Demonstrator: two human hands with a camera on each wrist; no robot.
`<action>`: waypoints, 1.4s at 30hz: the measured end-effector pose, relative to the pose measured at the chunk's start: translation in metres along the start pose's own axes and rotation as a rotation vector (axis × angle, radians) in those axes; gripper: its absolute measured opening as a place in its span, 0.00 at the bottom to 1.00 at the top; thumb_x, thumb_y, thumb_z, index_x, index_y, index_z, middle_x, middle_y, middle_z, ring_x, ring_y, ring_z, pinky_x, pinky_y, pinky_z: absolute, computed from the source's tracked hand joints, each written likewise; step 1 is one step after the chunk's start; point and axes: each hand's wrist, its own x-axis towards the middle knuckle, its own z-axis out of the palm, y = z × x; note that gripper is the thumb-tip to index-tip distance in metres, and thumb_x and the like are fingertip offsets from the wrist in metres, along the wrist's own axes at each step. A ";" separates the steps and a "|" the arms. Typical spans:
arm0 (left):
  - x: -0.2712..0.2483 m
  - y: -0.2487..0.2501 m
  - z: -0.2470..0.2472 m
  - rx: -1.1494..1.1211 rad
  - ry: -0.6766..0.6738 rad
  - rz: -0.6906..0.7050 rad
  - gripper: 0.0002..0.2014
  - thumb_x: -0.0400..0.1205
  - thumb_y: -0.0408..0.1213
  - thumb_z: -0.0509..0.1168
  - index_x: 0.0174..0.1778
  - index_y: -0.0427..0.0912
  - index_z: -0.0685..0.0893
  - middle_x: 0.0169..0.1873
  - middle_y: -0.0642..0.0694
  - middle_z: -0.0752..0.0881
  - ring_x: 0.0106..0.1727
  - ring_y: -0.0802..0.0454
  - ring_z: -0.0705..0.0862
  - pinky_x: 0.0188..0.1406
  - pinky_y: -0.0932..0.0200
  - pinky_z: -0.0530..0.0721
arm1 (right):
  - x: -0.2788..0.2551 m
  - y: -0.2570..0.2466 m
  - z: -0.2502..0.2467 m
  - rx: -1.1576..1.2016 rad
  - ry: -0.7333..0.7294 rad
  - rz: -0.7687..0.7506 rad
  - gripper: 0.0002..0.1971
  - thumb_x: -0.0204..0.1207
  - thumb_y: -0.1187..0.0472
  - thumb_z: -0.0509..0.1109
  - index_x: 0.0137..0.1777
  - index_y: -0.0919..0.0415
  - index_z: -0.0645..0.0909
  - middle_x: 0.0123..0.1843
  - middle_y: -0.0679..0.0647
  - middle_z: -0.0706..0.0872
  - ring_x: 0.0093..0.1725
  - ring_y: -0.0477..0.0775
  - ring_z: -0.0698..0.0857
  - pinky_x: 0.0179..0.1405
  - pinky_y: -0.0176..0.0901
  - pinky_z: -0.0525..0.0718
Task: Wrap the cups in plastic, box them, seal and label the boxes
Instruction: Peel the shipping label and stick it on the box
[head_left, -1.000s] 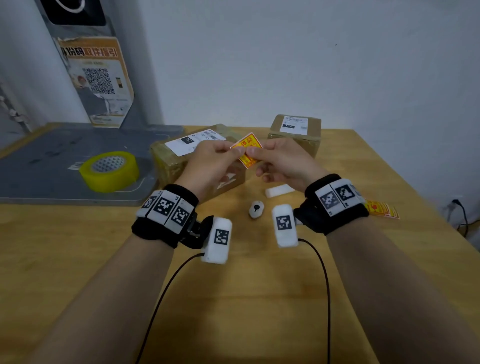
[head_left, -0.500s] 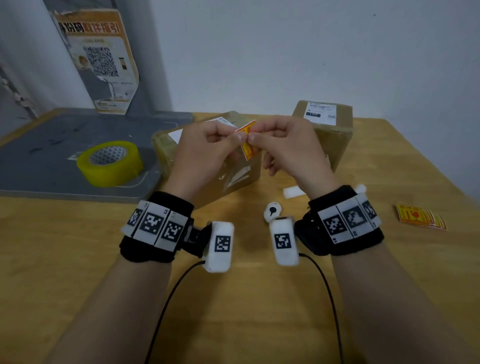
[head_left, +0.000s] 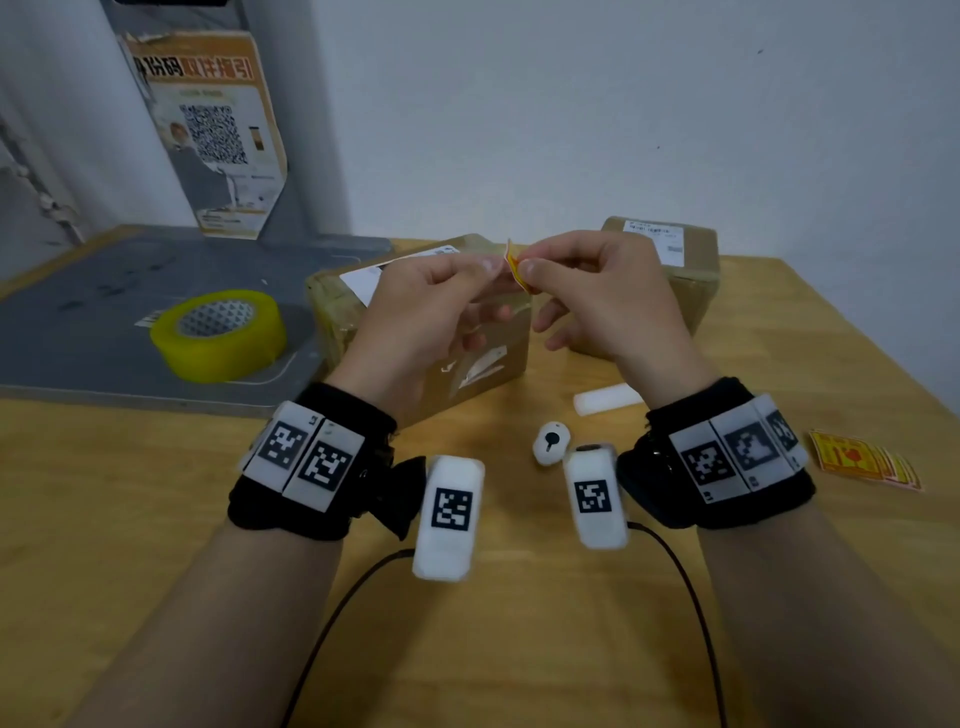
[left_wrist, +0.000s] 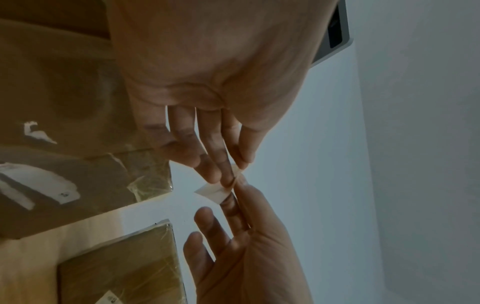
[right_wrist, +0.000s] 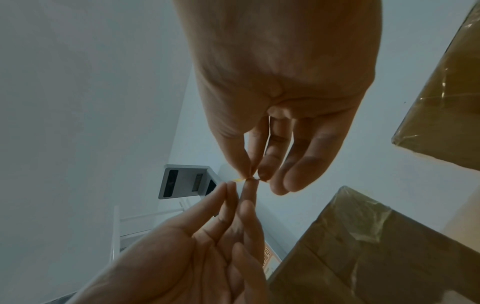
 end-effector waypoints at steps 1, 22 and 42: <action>0.000 0.000 0.000 -0.002 -0.001 -0.001 0.09 0.89 0.39 0.66 0.52 0.43 0.92 0.46 0.48 0.95 0.38 0.56 0.88 0.34 0.62 0.80 | 0.000 0.000 0.001 -0.007 -0.001 -0.009 0.04 0.80 0.64 0.77 0.45 0.54 0.91 0.43 0.62 0.92 0.29 0.54 0.88 0.25 0.45 0.87; -0.001 0.003 0.000 -0.011 0.045 -0.051 0.11 0.89 0.40 0.67 0.57 0.38 0.91 0.44 0.46 0.92 0.40 0.52 0.89 0.33 0.60 0.83 | -0.004 -0.002 0.003 -0.107 -0.033 -0.113 0.07 0.79 0.64 0.78 0.44 0.50 0.91 0.42 0.61 0.91 0.30 0.55 0.90 0.25 0.46 0.89; 0.001 0.004 -0.001 0.023 0.017 -0.072 0.09 0.89 0.38 0.67 0.49 0.39 0.90 0.38 0.46 0.88 0.36 0.54 0.87 0.25 0.61 0.83 | -0.003 0.003 0.005 -0.171 -0.042 -0.087 0.06 0.79 0.63 0.78 0.44 0.51 0.91 0.42 0.59 0.90 0.30 0.52 0.89 0.27 0.47 0.90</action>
